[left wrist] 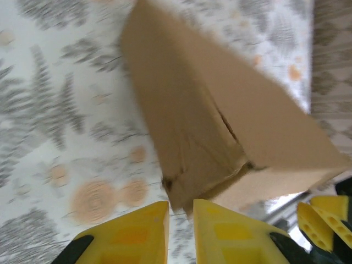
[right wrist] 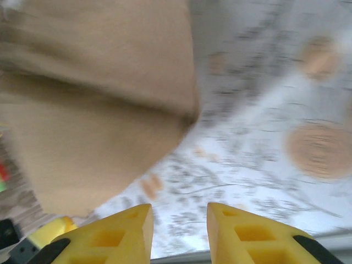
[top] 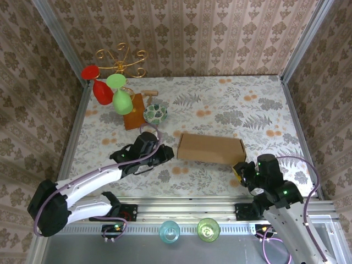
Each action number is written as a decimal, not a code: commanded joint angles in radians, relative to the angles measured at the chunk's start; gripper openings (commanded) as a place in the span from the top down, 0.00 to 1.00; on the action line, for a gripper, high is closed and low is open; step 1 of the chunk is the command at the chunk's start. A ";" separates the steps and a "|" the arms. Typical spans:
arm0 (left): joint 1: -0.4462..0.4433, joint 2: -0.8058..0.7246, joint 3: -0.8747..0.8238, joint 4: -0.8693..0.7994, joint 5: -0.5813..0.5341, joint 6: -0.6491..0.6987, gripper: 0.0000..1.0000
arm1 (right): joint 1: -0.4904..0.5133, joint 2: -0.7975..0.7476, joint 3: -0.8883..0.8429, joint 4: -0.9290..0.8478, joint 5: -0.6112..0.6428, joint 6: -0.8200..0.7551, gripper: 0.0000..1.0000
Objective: Fold the paper box
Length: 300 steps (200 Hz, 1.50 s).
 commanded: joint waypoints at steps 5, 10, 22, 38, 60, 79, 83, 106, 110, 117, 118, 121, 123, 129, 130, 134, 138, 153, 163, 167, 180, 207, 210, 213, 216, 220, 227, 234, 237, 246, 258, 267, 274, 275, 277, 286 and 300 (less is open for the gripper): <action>0.003 0.025 -0.044 -0.023 -0.026 -0.040 0.80 | -0.001 0.018 -0.029 -0.124 0.051 -0.043 0.68; 0.003 0.032 -0.044 -0.017 -0.028 -0.037 0.80 | -0.002 0.028 -0.036 -0.111 0.053 -0.042 0.68; 0.006 0.048 -0.036 -0.011 -0.032 -0.029 0.80 | -0.001 0.054 -0.059 -0.053 0.052 -0.033 0.67; 0.007 0.050 -0.021 -0.021 -0.043 -0.017 0.79 | -0.002 0.111 -0.070 0.025 0.050 -0.024 0.67; 0.009 0.020 -0.005 -0.071 -0.070 0.001 0.75 | -0.001 0.192 -0.014 0.028 0.082 -0.072 0.67; 0.030 -0.025 -0.004 -0.121 -0.095 0.015 0.71 | -0.007 0.245 0.053 0.011 0.114 -0.131 0.65; 0.040 -0.038 -0.006 -0.131 -0.097 0.018 0.70 | -0.009 0.256 0.064 0.010 0.119 -0.145 0.64; 0.117 -0.128 -0.022 -0.196 -0.097 0.045 0.63 | -0.044 0.321 0.197 -0.037 0.182 -0.252 0.50; 0.133 -0.154 -0.025 -0.207 -0.100 0.052 0.57 | -0.047 0.333 0.230 -0.050 0.207 -0.282 0.46; 0.160 -0.195 -0.035 -0.220 -0.102 0.071 0.08 | -0.049 0.352 0.291 -0.077 0.262 -0.336 0.33; 0.162 -0.204 -0.036 -0.220 -0.102 0.074 0.04 | -0.048 0.355 0.300 -0.079 0.271 -0.344 0.29; 0.176 -0.226 -0.044 -0.220 -0.103 0.083 0.00 | -0.048 0.362 0.332 -0.090 0.295 -0.369 0.21; 0.183 -0.242 -0.047 -0.223 -0.103 0.090 0.00 | -0.049 0.366 0.351 -0.096 0.312 -0.384 0.11; 0.206 -0.280 -0.058 -0.231 -0.113 0.106 0.00 | -0.048 0.379 0.402 -0.106 0.358 -0.433 0.00; 0.211 -0.288 -0.060 -0.233 -0.114 0.108 0.00 | -0.048 0.380 0.407 -0.107 0.365 -0.441 0.00; 0.222 -0.320 -0.067 -0.250 -0.127 0.119 0.00 | -0.049 0.388 0.439 -0.108 0.394 -0.473 0.00; 0.231 -0.347 -0.070 -0.275 -0.147 0.125 0.00 | -0.050 0.394 0.464 -0.109 0.422 -0.498 0.00; 0.258 -0.469 -0.066 -0.391 -0.236 0.159 0.00 | -0.051 0.425 0.551 -0.114 0.518 -0.568 0.00; 0.268 -0.545 -0.054 -0.480 -0.314 0.176 0.00 | -0.052 0.447 0.583 -0.104 0.579 -0.606 0.00; 0.273 -0.573 -0.046 -0.522 -0.353 0.177 0.00 | -0.053 0.456 0.591 -0.102 0.611 -0.614 0.00; 0.292 -0.644 -0.013 -0.679 -0.511 0.136 0.00 | -0.053 0.475 0.601 -0.089 0.733 -0.620 0.00; 0.339 -0.667 0.024 -0.935 -0.855 -0.002 0.00 | -0.060 0.434 0.464 0.121 0.911 -0.715 0.00; 0.342 -0.672 0.015 -0.922 -0.881 0.030 0.00 | -0.063 0.426 0.444 0.152 0.919 -0.727 0.00; 0.343 -0.677 0.004 -0.901 -0.903 0.069 0.00 | -0.068 0.418 0.421 0.189 0.928 -0.741 0.00; 0.346 -0.686 -0.007 -0.874 -0.923 0.112 0.00 | -0.071 0.414 0.407 0.207 0.932 -0.750 0.00; 0.349 -0.697 -0.024 -0.835 -0.939 0.169 0.00 | -0.074 0.410 0.378 0.252 0.948 -0.774 0.00; 0.361 -0.716 -0.050 -0.771 -0.960 0.252 0.00 | -0.077 0.415 0.341 0.326 0.965 -0.821 0.00; 0.375 -0.730 -0.073 -0.702 -0.964 0.335 0.00 | -0.079 0.426 0.303 0.396 0.982 -0.874 0.00; 0.376 -0.733 -0.082 -0.669 -0.962 0.375 0.00 | -0.079 0.432 0.291 0.423 0.988 -0.898 0.00; 0.427 -0.730 -0.109 -0.589 -0.951 0.456 0.00 | -0.080 0.453 0.250 0.505 0.995 -0.968 0.00; 0.471 -0.702 -0.135 -0.523 -0.938 0.513 0.00 | -0.082 0.486 0.188 0.634 0.979 -1.059 0.00; 0.510 -0.671 -0.155 -0.451 -0.894 0.589 0.00 | -0.082 0.508 0.145 0.717 0.956 -1.129 0.00; 0.544 -0.643 -0.170 -0.387 -0.846 0.661 0.00 | -0.082 0.525 0.119 0.764 0.940 -1.168 0.00; 0.548 -0.639 -0.171 -0.377 -0.839 0.671 0.00 | -0.082 0.527 0.117 0.770 0.937 -1.174 0.00; 0.553 -0.632 -0.175 -0.362 -0.825 0.688 0.00 | -0.082 0.533 0.109 0.783 0.934 -1.185 0.00; 0.592 -0.589 -0.176 -0.301 -0.778 0.752 0.00 | -0.082 0.558 0.077 0.831 0.913 -1.226 0.00; 0.636 -0.519 -0.190 -0.169 -0.695 0.903 0.00 | -0.085 0.596 0.037 0.898 0.858 -1.268 0.00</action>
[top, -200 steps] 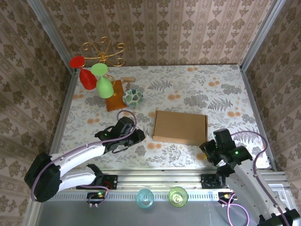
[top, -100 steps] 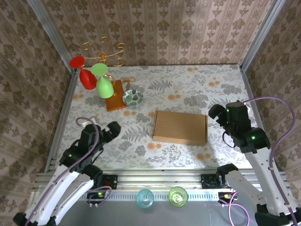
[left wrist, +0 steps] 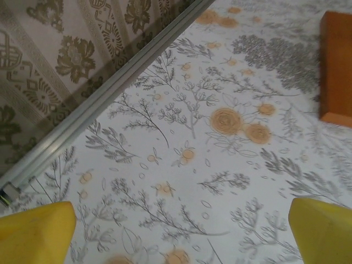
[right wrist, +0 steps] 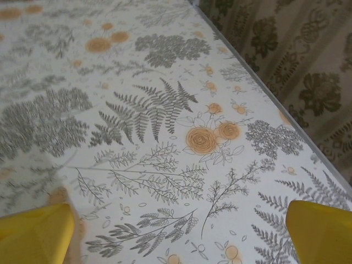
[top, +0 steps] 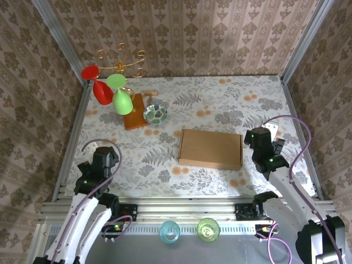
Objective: Fold the paper box
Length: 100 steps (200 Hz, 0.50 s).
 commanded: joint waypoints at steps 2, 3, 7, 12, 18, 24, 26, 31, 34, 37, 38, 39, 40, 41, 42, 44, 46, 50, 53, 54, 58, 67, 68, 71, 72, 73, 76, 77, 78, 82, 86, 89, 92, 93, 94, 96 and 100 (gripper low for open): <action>0.070 0.090 -0.027 0.297 0.130 0.353 0.00 | -0.007 0.049 -0.067 0.260 -0.047 -0.182 0.00; 0.073 0.095 -0.029 0.309 0.135 0.365 0.00 | -0.008 0.052 -0.071 0.268 -0.053 -0.184 0.00; 0.079 0.108 -0.039 0.352 0.156 0.405 0.00 | -0.010 0.061 -0.085 0.298 -0.075 -0.193 0.00; 0.088 0.128 -0.057 0.422 0.175 0.452 0.00 | -0.013 0.074 -0.103 0.336 -0.104 -0.199 0.00; 0.099 0.144 -0.086 0.506 0.197 0.496 0.00 | -0.017 0.090 -0.124 0.377 -0.133 -0.206 0.00; 0.112 0.159 -0.122 0.596 0.224 0.534 0.00 | -0.020 0.110 -0.139 0.416 -0.155 -0.209 0.00; 0.117 0.163 -0.135 0.625 0.232 0.544 0.00 | -0.024 0.119 -0.148 0.431 -0.164 -0.210 0.00; 0.131 0.174 -0.165 0.699 0.254 0.561 0.00 | -0.031 0.138 -0.162 0.465 -0.188 -0.207 0.00; 0.139 0.180 -0.190 0.736 0.263 0.564 0.00 | -0.038 0.151 -0.165 0.487 -0.206 -0.214 0.00; 0.148 0.187 -0.210 0.785 0.274 0.566 0.00 | -0.041 0.159 -0.156 0.472 -0.219 -0.214 0.00; 0.153 0.190 -0.216 0.792 0.278 0.567 0.00 | -0.042 0.160 -0.151 0.465 -0.224 -0.214 0.00; 0.155 0.192 -0.222 0.808 0.281 0.565 0.00 | -0.043 0.163 -0.148 0.460 -0.230 -0.217 0.00; 0.158 0.195 -0.229 0.821 0.284 0.565 0.00 | -0.044 0.167 -0.146 0.460 -0.235 -0.220 0.00; 0.163 0.198 -0.232 0.833 0.286 0.565 0.00 | -0.045 0.170 -0.145 0.464 -0.240 -0.223 0.00; 0.166 0.201 -0.236 0.843 0.289 0.563 0.00 | -0.045 0.175 -0.146 0.470 -0.243 -0.227 0.00; 0.172 0.206 -0.249 0.863 0.294 0.562 0.00 | -0.046 0.183 -0.147 0.485 -0.246 -0.234 0.00; 0.178 0.210 -0.260 0.879 0.299 0.559 0.00 | -0.047 0.189 -0.146 0.498 -0.249 -0.238 0.00; 0.186 0.224 -0.274 0.911 0.306 0.557 0.00 | -0.049 0.196 -0.143 0.511 -0.260 -0.240 0.00; 0.195 0.231 -0.273 0.912 0.309 0.554 0.00 | -0.052 0.206 -0.143 0.533 -0.271 -0.244 0.00; 0.197 0.233 -0.271 0.910 0.312 0.551 0.00 | -0.054 0.210 -0.144 0.537 -0.275 -0.244 0.00; 0.206 0.242 -0.264 0.903 0.331 0.546 0.00 | -0.061 0.222 -0.147 0.570 -0.291 -0.245 0.00; 0.223 0.269 -0.265 0.940 0.354 0.552 0.00 | -0.079 0.249 -0.148 0.623 -0.334 -0.243 0.00; 0.224 0.272 -0.265 0.942 0.359 0.553 0.00 | -0.081 0.253 -0.147 0.628 -0.339 -0.243 0.00; 0.229 0.279 -0.266 0.956 0.372 0.557 0.00 | -0.088 0.262 -0.144 0.641 -0.356 -0.244 0.00; 0.231 0.282 -0.266 0.963 0.376 0.558 0.00 | -0.090 0.266 -0.144 0.647 -0.360 -0.245 0.00; 0.231 0.284 -0.268 0.970 0.381 0.559 0.00 | -0.092 0.270 -0.143 0.651 -0.362 -0.246 0.00; 0.238 0.291 -0.272 0.996 0.395 0.564 0.00 | -0.096 0.281 -0.141 0.666 -0.376 -0.248 0.00; 0.239 0.295 -0.274 1.000 0.398 0.565 0.00 | -0.098 0.286 -0.140 0.670 -0.380 -0.248 0.00; 0.242 0.299 -0.276 1.008 0.403 0.565 0.00 | -0.099 0.290 -0.139 0.673 -0.383 -0.248 0.00; 0.250 0.309 -0.280 1.038 0.418 0.565 0.00 | -0.107 0.306 -0.135 0.691 -0.394 -0.249 0.00; 0.259 0.321 -0.287 1.070 0.440 0.565 0.00 | -0.113 0.320 -0.131 0.713 -0.406 -0.250 0.00; 0.268 0.333 -0.290 1.093 0.456 0.564 0.00 | -0.117 0.333 -0.129 0.730 -0.415 -0.249 0.00; 0.277 0.344 -0.293 1.111 0.471 0.563 0.00 | -0.119 0.347 -0.127 0.749 -0.425 -0.248 0.00; 0.281 0.348 -0.293 1.114 0.475 0.562 0.00 | -0.121 0.351 -0.127 0.755 -0.427 -0.247 0.00; 0.283 0.353 -0.293 1.120 0.479 0.561 0.00 | -0.122 0.356 -0.127 0.761 -0.429 -0.246 0.00; 0.289 0.361 -0.293 1.132 0.489 0.560 0.00 | -0.124 0.365 -0.125 0.773 -0.433 -0.245 0.00; 0.300 0.375 -0.294 1.155 0.507 0.556 0.00 | -0.126 0.381 -0.120 0.789 -0.438 -0.242 0.00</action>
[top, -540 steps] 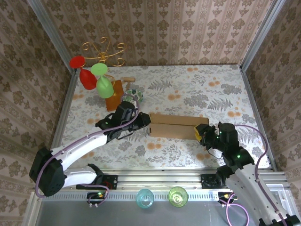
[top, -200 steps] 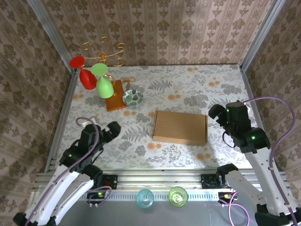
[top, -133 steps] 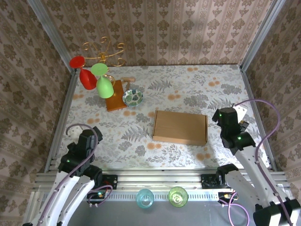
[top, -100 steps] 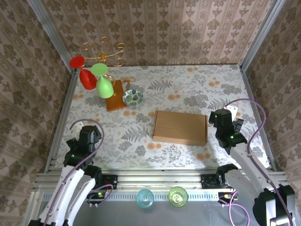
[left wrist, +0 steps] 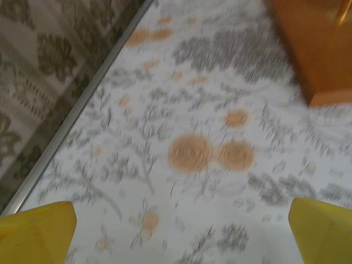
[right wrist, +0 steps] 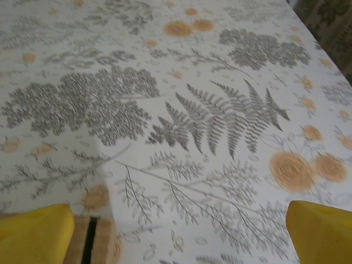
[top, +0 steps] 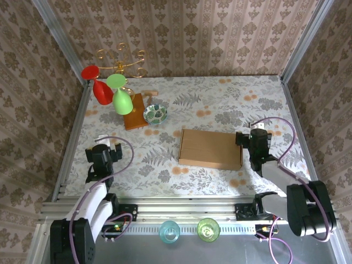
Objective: Fold the paper box
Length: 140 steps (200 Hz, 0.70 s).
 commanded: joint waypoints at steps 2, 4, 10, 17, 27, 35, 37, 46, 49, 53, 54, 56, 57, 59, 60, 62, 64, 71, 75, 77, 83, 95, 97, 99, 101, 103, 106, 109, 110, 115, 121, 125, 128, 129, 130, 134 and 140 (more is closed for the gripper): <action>0.059 0.067 -0.017 0.286 0.159 0.036 0.00 | -0.026 0.087 0.031 0.222 -0.117 -0.021 0.00; 0.065 0.076 -0.018 0.298 0.164 0.035 0.00 | -0.027 0.097 0.034 0.230 -0.121 -0.020 0.00; 0.080 0.105 -0.025 0.358 0.186 0.027 0.00 | -0.027 0.123 0.046 0.251 -0.132 -0.019 0.00; 0.097 0.144 -0.034 0.429 0.199 0.014 0.00 | -0.027 0.154 0.060 0.277 -0.146 -0.018 0.00; 0.116 0.207 -0.039 0.510 0.209 -0.006 0.00 | -0.028 0.201 0.072 0.326 -0.162 -0.008 0.00; 0.130 0.257 -0.034 0.566 0.210 -0.017 0.00 | -0.027 0.256 0.071 0.375 -0.168 -0.017 0.00; 0.132 0.271 -0.032 0.581 0.211 -0.018 0.00 | -0.028 0.269 0.069 0.388 -0.169 -0.016 0.00; 0.142 0.336 -0.024 0.651 0.216 -0.021 0.00 | -0.030 0.323 0.061 0.452 -0.168 -0.015 0.00; 0.143 0.358 -0.022 0.675 0.220 -0.019 0.00 | -0.030 0.336 0.058 0.467 -0.168 -0.015 0.00; 0.147 0.388 -0.017 0.708 0.227 -0.019 0.00 | -0.029 0.363 0.051 0.506 -0.167 -0.018 0.00; 0.146 0.392 -0.016 0.716 0.229 -0.019 0.00 | -0.030 0.375 0.048 0.522 -0.168 -0.018 0.00; 0.147 0.409 -0.015 0.733 0.232 -0.018 0.00 | -0.030 0.382 0.047 0.542 -0.168 -0.019 0.00; 0.148 0.417 -0.014 0.742 0.234 -0.016 0.00 | -0.030 0.384 0.046 0.549 -0.167 -0.019 0.00; 0.149 0.431 -0.011 0.757 0.237 -0.005 0.00 | -0.030 0.381 0.047 0.549 -0.163 -0.018 0.00; 0.149 0.437 -0.008 0.763 0.239 -0.001 0.00 | -0.030 0.378 0.047 0.542 -0.161 -0.016 0.00; 0.149 0.447 -0.003 0.767 0.240 0.003 0.00 | -0.030 0.372 0.053 0.521 -0.155 -0.015 0.00; 0.150 0.451 0.003 0.761 0.240 0.004 0.00 | -0.030 0.364 0.060 0.496 -0.151 -0.012 0.00; 0.151 0.425 0.025 0.668 0.240 -0.006 0.00 | -0.031 0.359 0.069 0.456 -0.150 -0.007 0.00; 0.151 0.410 0.037 0.626 0.245 -0.011 0.00 | -0.030 0.368 0.062 0.488 -0.147 -0.009 0.00; 0.152 0.408 0.038 0.623 0.246 -0.012 0.00 | -0.030 0.369 0.059 0.499 -0.144 -0.009 0.00; 0.152 0.421 0.027 0.673 0.251 -0.007 0.00 | -0.026 0.362 0.055 0.500 -0.123 -0.007 0.00; 0.150 0.430 0.002 0.735 0.255 0.006 0.00 | -0.022 0.367 0.053 0.509 -0.096 -0.001 0.00; 0.150 0.425 -0.001 0.731 0.258 0.005 0.00 | -0.022 0.368 0.053 0.509 -0.094 0.000 0.00; 0.149 0.421 -0.002 0.728 0.258 0.001 0.00 | -0.022 0.367 0.054 0.505 -0.094 0.001 0.00; 0.150 0.417 -0.005 0.726 0.258 -0.001 0.00 | -0.022 0.365 0.055 0.497 -0.093 0.002 0.00; 0.149 0.414 -0.007 0.726 0.261 -0.001 0.00 | -0.022 0.362 0.056 0.493 -0.093 0.002 0.00; 0.152 0.412 -0.011 0.730 0.261 -0.002 0.00 | -0.022 0.361 0.056 0.491 -0.093 0.002 0.00; 0.150 0.413 -0.015 0.741 0.264 0.000 0.00 | -0.022 0.363 0.055 0.497 -0.093 0.002 0.00; 0.149 0.414 -0.017 0.745 0.265 0.000 0.00 | -0.022 0.364 0.055 0.500 -0.092 0.001 0.00; 0.151 0.420 -0.023 0.766 0.269 0.003 0.00 | -0.022 0.366 0.055 0.502 -0.092 0.002 0.00; 0.149 0.425 -0.029 0.783 0.274 0.009 0.00 | -0.022 0.362 0.055 0.494 -0.091 0.002 0.00; 0.149 0.426 -0.032 0.787 0.279 0.011 0.00 | -0.022 0.362 0.055 0.496 -0.091 0.002 0.00; 0.149 0.425 -0.030 0.786 0.281 0.012 0.00 | -0.022 0.364 0.055 0.499 -0.091 0.002 0.00; 0.149 0.424 -0.031 0.785 0.283 0.012 0.00 | -0.022 0.365 0.055 0.500 -0.091 0.002 0.00; 0.149 0.424 -0.030 0.783 0.283 0.011 0.00 | -0.022 0.366 0.055 0.500 -0.091 0.002 0.00; 0.149 0.421 -0.029 0.775 0.285 0.010 0.00 | -0.022 0.363 0.056 0.496 -0.091 0.002 0.00; 0.151 0.420 -0.023 0.761 0.285 0.007 0.00 | -0.022 0.363 0.057 0.495 -0.093 0.002 0.00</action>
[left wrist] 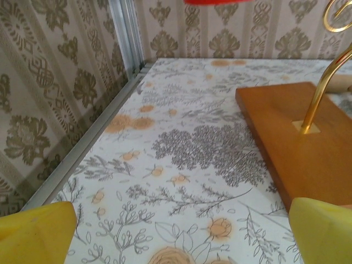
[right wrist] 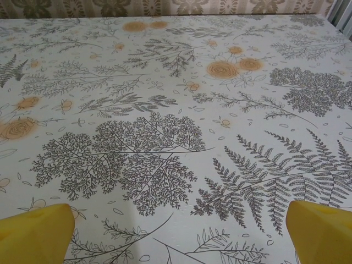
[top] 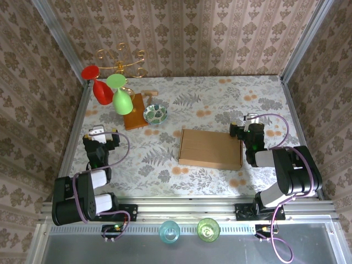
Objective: Fold the paper box
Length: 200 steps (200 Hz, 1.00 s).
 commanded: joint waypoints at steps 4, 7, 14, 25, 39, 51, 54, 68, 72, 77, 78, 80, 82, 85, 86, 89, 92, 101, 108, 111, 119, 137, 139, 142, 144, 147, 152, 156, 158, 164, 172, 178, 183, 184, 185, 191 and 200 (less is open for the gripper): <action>0.009 -0.009 -0.006 0.043 0.039 0.004 0.00 | 0.002 0.001 0.005 0.053 0.032 0.005 0.00; 0.010 -0.007 0.000 0.032 0.039 0.005 0.00 | 0.002 0.002 0.005 0.052 0.033 0.005 0.00; 0.008 -0.005 0.019 -0.005 0.042 0.005 0.00 | 0.002 0.000 0.006 0.047 0.032 0.005 0.00; 0.010 0.006 0.069 -0.094 0.053 0.008 0.00 | 0.000 0.000 0.009 0.041 0.025 0.006 0.00; 0.018 0.042 0.146 -0.200 0.102 0.017 0.00 | -0.001 0.001 0.008 0.043 0.024 0.006 0.00; 0.035 0.075 0.206 -0.275 0.151 0.014 0.00 | -0.001 0.001 0.008 0.044 0.024 0.006 0.00; 0.039 0.082 0.217 -0.283 0.158 0.014 0.00 | -0.001 0.000 0.007 0.043 0.022 0.007 0.00; 0.049 0.107 0.256 -0.329 0.167 0.007 0.00 | -0.001 0.001 0.008 0.044 0.023 0.006 0.00; 0.051 0.112 0.262 -0.336 0.170 0.005 0.00 | 0.000 0.000 0.007 0.043 0.024 0.007 0.00; 0.055 0.113 0.266 -0.341 0.174 0.004 0.00 | -0.001 0.000 0.008 0.044 0.024 0.006 0.00; 0.055 0.114 0.267 -0.340 0.174 0.002 0.00 | -0.001 0.001 0.007 0.043 0.024 0.006 0.00; 0.056 0.113 0.266 -0.338 0.176 0.002 0.00 | -0.001 0.000 0.007 0.043 0.023 0.007 0.00; 0.056 0.113 0.265 -0.337 0.175 0.002 0.00 | -0.001 0.001 0.009 0.044 0.022 0.006 0.00; 0.057 0.109 0.262 -0.331 0.176 0.002 0.00 | -0.001 -0.001 0.008 0.044 0.022 0.006 0.00; 0.057 0.109 0.260 -0.330 0.176 0.002 0.00 | -0.001 0.000 0.008 0.044 0.022 0.007 0.00; 0.056 0.105 0.255 -0.324 0.175 0.001 0.00 | -0.001 0.000 0.008 0.044 0.023 0.007 0.00; 0.058 0.101 0.246 -0.315 0.174 0.002 0.00 | -0.001 0.001 0.009 0.044 0.023 0.006 0.00; 0.058 0.086 0.218 -0.280 0.168 -0.002 0.00 | -0.001 0.001 0.008 0.044 0.022 0.008 0.00; 0.060 0.075 0.201 -0.260 0.166 -0.009 0.00 | -0.001 0.001 0.008 0.044 0.022 0.006 0.00; 0.064 0.071 0.197 -0.253 0.167 -0.014 0.00 | -0.001 0.001 0.009 0.044 0.022 0.006 0.00; 0.079 0.067 0.185 -0.237 0.184 -0.026 0.00 | -0.001 0.001 0.008 0.044 0.023 0.007 0.00; 0.138 0.067 0.163 -0.195 0.207 -0.095 0.00 | 0.000 0.001 0.008 0.043 0.021 0.007 0.00; 0.148 0.067 0.160 -0.189 0.206 -0.107 0.00 | -0.001 0.001 0.008 0.043 0.021 0.005 0.00; 0.162 0.068 0.156 -0.181 0.208 -0.121 0.00 | -0.001 0.000 0.008 0.043 0.022 0.007 0.00; 0.167 0.068 0.154 -0.177 0.209 -0.129 0.00 | 0.000 0.001 0.008 0.044 0.021 0.006 0.00; 0.178 0.069 0.149 -0.168 0.212 -0.138 0.00 | -0.001 0.001 0.008 0.043 0.021 0.007 0.00; 0.187 0.071 0.145 -0.156 0.221 -0.144 0.00 | -0.001 0.001 0.008 0.042 0.022 0.006 0.00; 0.190 0.071 0.143 -0.151 0.226 -0.144 0.00 | -0.001 0.001 0.008 0.044 0.021 0.007 0.00; 0.191 0.071 0.143 -0.150 0.229 -0.143 0.00 | -0.001 -0.001 0.008 0.043 0.022 0.007 0.00; 0.187 0.069 0.140 -0.148 0.239 -0.130 0.00 | -0.001 0.000 0.007 0.043 0.022 0.007 0.00; 0.170 0.062 0.134 -0.141 0.231 -0.111 0.00 | -0.001 0.001 0.008 0.043 0.022 0.007 0.00; 0.152 0.053 0.132 -0.151 0.205 -0.098 0.00 | 0.000 0.001 0.008 0.042 0.022 0.009 0.00; 0.131 0.045 0.134 -0.170 0.177 -0.108 0.00 | -0.001 0.001 0.008 0.043 0.022 0.008 0.00; 0.130 0.044 0.135 -0.174 0.173 -0.114 0.00 | -0.001 0.001 0.008 0.042 0.021 0.007 0.00; 0.127 0.043 0.135 -0.177 0.171 -0.119 0.00 | -0.001 0.001 0.008 0.042 0.021 0.006 0.00; 0.116 0.041 0.133 -0.182 0.157 -0.139 0.00 | -0.001 0.000 0.008 0.041 0.022 0.008 0.00; 0.077 0.043 0.128 -0.165 0.130 -0.130 0.00 | -0.001 0.001 0.008 0.042 0.021 0.007 0.00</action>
